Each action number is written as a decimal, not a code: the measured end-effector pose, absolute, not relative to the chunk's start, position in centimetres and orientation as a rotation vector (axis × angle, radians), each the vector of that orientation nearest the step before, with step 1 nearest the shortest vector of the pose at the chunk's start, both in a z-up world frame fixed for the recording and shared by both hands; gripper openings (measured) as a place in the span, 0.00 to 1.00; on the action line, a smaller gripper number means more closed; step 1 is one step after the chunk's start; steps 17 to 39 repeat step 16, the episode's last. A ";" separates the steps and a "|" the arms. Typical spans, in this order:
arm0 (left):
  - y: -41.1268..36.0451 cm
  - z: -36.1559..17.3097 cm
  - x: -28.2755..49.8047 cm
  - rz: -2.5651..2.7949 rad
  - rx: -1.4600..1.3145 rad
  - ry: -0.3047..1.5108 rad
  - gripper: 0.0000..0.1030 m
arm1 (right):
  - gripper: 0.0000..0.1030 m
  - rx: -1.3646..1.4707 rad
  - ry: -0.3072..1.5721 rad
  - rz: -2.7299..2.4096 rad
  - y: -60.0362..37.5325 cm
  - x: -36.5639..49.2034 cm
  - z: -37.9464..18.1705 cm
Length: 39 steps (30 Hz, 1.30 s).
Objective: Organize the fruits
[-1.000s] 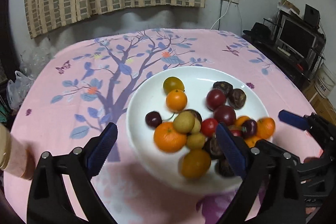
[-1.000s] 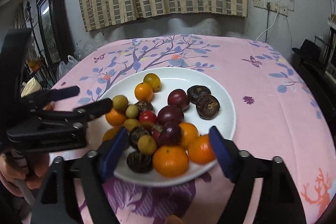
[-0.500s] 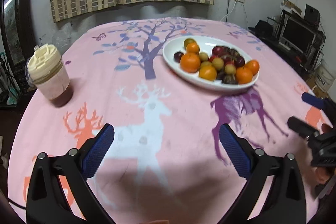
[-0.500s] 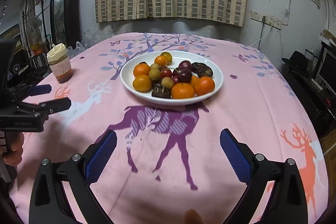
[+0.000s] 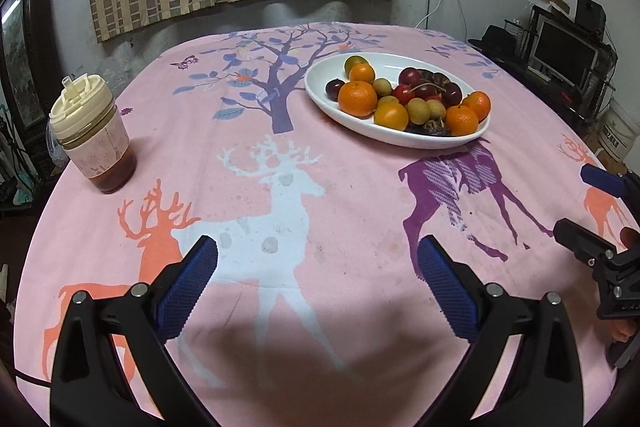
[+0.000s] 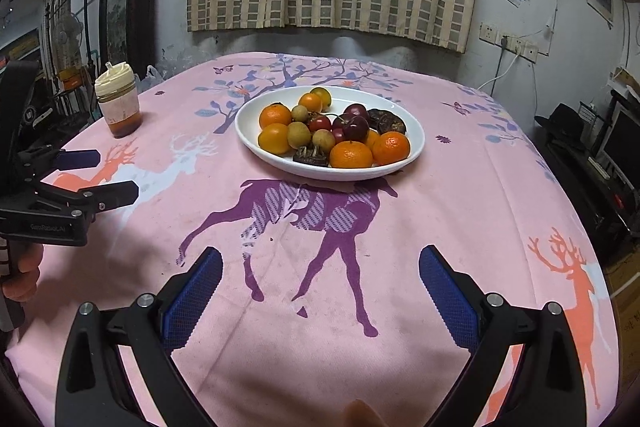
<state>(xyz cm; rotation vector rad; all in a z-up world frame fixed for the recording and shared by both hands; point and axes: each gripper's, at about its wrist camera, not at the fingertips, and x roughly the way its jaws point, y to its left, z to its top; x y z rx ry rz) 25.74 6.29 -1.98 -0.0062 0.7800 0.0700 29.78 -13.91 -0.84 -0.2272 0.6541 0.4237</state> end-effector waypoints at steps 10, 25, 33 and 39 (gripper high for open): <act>5.6 -1.7 25.4 0.065 0.027 0.760 0.95 | 0.96 -0.240 0.675 0.409 -13.8 30.1 -1.3; 5.7 -1.5 25.1 0.074 0.021 0.740 0.95 | 0.96 -0.243 0.687 0.401 -13.8 30.3 -1.6; 5.7 -1.5 25.1 0.074 0.021 0.740 0.95 | 0.96 -0.243 0.687 0.401 -13.8 30.3 -1.6; 5.7 -1.5 25.1 0.074 0.021 0.740 0.95 | 0.96 -0.243 0.687 0.401 -13.8 30.3 -1.6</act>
